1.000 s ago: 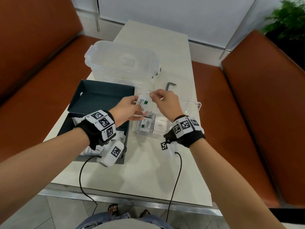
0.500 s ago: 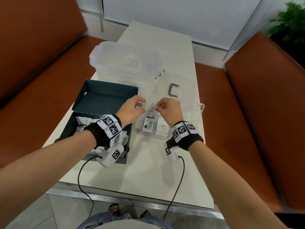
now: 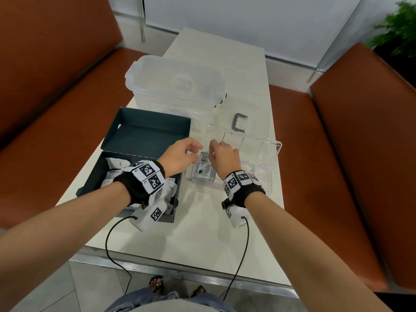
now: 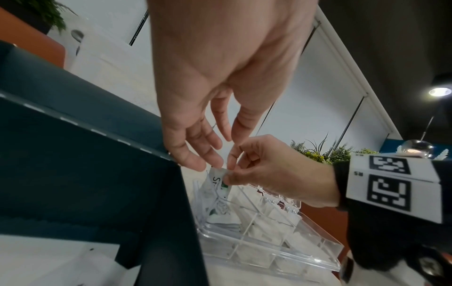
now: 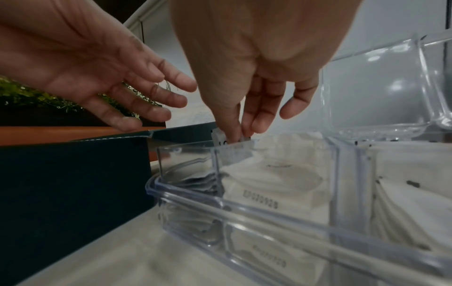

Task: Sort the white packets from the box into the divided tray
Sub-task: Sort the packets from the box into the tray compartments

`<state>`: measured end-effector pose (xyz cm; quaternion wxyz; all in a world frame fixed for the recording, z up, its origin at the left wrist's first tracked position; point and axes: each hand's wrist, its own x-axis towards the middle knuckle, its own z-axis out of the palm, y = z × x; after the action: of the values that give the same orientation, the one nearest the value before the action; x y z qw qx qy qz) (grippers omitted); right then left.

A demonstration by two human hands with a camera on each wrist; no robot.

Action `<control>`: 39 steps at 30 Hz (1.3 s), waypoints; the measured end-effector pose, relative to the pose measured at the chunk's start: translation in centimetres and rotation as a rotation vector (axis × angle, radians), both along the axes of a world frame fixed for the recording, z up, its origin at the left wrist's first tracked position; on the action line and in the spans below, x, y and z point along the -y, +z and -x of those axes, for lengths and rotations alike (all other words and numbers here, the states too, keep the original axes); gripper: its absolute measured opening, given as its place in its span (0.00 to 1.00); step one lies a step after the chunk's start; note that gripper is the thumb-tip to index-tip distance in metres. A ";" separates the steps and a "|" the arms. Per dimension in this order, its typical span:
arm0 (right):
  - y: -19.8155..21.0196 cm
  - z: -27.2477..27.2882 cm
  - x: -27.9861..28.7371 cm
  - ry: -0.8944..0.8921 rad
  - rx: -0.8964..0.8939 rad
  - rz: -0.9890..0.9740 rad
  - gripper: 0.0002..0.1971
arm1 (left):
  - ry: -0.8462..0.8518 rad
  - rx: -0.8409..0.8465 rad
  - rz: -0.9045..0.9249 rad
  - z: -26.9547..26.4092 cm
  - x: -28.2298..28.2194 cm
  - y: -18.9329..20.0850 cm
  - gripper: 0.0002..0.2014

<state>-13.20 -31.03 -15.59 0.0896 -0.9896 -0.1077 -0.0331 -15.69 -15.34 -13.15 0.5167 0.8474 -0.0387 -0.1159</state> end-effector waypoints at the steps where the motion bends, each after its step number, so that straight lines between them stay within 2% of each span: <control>1: 0.0 0.0 0.0 0.004 0.003 -0.003 0.07 | 0.005 0.000 0.005 -0.1 0.0 0.0 0.15; 4: 0.1 -0.2 -0.1 0.001 0.011 -0.012 0.07 | -0.005 0.026 -0.017 -0.1 -0.2 -0.2 0.15; 6: 0.2 -0.1 0.0 -0.007 0.008 -0.020 0.07 | -0.096 0.094 -0.118 0.0 0.0 -0.2 0.12; 7: 0.2 -0.1 0.1 -0.013 0.002 -0.034 0.07 | -0.172 0.128 -0.213 0.2 0.2 -0.3 0.11; 11: 0.4 -0.4 0.5 -0.036 -0.041 -0.098 0.05 | -0.523 0.281 -0.842 0.8 1.3 -0.5 0.14; 14: 0.7 -0.8 0.8 -0.052 -0.064 -0.121 0.05 | -0.648 0.204 -0.986 0.9 1.6 -1.0 0.23; 18: 0.8 -1.0 0.8 -0.017 -0.098 -0.088 0.07 | -0.679 0.171 -1.013 1.1 1.7 -1.6 0.28; 22: 0.6 -1.0 0.5 -0.003 -0.115 -0.036 0.09 | -0.653 0.162 -0.959 1.2 1.7 -1.2 0.24; 30: 1.2 -0.8 0.7 -0.014 -0.125 -0.043 0.05 | -0.608 0.193 -0.864 1.3 1.5 -1.1 0.14; 39: 4.8 -0.4 0.5 0.025 -0.068 -0.089 0.10 | -0.550 0.240 -0.761 1.3 0.4 -0.8 0.17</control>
<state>-12.83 -31.52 -10.77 0.1376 -0.9837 -0.1153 -0.0030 -16.95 -15.73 -13.94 0.1120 0.9420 -0.2754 -0.1555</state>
